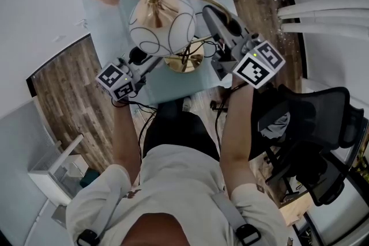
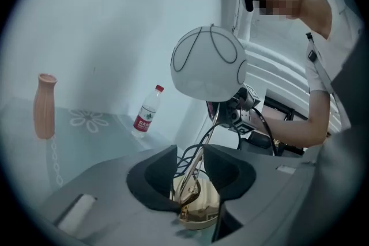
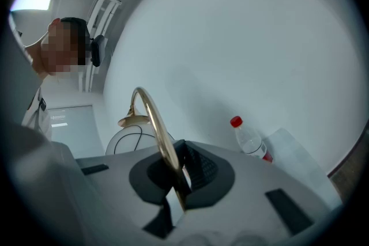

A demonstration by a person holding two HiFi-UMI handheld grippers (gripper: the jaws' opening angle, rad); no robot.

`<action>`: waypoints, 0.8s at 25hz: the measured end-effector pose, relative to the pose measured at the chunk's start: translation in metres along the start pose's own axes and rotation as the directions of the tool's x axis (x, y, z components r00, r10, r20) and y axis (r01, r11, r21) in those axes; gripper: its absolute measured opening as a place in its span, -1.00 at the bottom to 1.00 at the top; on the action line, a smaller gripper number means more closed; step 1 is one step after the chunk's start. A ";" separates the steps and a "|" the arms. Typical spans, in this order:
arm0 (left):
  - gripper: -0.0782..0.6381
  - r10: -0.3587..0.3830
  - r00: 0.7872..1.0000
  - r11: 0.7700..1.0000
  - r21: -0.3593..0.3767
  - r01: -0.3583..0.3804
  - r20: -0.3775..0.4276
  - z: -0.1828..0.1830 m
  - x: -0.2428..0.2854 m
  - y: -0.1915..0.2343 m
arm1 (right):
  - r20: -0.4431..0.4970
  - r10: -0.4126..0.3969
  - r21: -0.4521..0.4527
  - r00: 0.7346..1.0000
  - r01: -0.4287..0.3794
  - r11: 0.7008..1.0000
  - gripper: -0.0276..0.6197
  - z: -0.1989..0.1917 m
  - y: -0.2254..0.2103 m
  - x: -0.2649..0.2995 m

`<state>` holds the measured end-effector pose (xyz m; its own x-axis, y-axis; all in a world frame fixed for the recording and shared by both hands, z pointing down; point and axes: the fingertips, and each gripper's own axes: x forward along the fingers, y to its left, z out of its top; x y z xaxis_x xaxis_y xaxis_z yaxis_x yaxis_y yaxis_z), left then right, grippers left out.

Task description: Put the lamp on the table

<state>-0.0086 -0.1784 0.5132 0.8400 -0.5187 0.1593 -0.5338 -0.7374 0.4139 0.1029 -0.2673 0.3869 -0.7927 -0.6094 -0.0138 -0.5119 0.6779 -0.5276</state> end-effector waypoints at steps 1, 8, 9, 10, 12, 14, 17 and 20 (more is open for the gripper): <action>-0.40 -0.001 1.000 1.000 0.001 0.001 0.015 0.006 -0.003 -0.004 | 0.000 -0.002 0.001 1.000 0.002 1.000 -0.91 0.000 0.000 0.000; -0.74 -0.016 0.998 0.999 0.052 0.012 0.066 0.035 -0.018 -0.031 | -0.005 -0.024 0.005 1.000 0.024 1.000 -0.90 -0.003 -0.001 -0.002; -0.77 -0.022 0.997 0.998 0.060 0.018 0.070 0.038 -0.019 -0.036 | -0.005 -0.026 0.005 1.000 0.026 1.000 -0.90 -0.004 -0.001 -0.003; -0.78 -0.029 0.997 0.998 0.066 0.024 0.076 0.042 -0.021 -0.041 | -0.005 -0.029 0.006 1.000 0.029 1.000 -0.90 -0.004 0.000 -0.005; -0.79 -0.044 0.995 0.997 0.074 0.037 0.090 0.048 -0.024 -0.051 | -0.004 -0.035 0.008 0.999 0.035 0.999 -0.90 -0.004 0.000 -0.007; -0.79 -0.061 0.993 0.995 0.081 0.052 0.104 0.054 -0.027 -0.060 | -0.004 -0.041 0.010 0.999 0.041 0.999 -0.89 -0.005 0.000 -0.007; -0.79 -0.101 0.986 0.991 0.098 0.088 0.132 0.068 -0.033 -0.079 | -0.006 -0.050 0.014 0.999 0.050 0.999 -0.88 -0.008 -0.001 -0.008; -0.79 -0.143 0.977 0.984 0.132 0.123 0.158 0.084 -0.037 -0.102 | -0.005 -0.059 0.011 0.998 0.059 0.998 -0.87 -0.010 -0.001 -0.011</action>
<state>0.0070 -0.1204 0.3898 0.8816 -0.4699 -0.0455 -0.4350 -0.8460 0.3082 0.1088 -0.2566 0.3963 -0.7629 -0.6461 0.0213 -0.5538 0.6363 -0.5371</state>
